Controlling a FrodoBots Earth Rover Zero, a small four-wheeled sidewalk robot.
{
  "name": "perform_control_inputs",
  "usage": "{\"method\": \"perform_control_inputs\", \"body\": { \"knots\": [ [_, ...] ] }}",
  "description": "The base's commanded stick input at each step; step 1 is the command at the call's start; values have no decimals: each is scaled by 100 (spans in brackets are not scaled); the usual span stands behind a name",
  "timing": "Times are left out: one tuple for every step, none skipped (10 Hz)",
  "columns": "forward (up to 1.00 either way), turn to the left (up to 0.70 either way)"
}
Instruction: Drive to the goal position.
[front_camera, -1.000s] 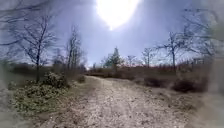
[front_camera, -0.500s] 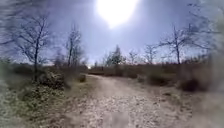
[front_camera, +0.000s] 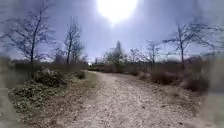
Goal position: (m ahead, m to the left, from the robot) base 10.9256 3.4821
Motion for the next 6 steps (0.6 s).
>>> {"method": "perform_control_inputs", "body": {
  "knots": [
    [50,0],
    [50,0],
    [50,0],
    [50,0],
    [50,0],
    [50,0]
  ]
}}
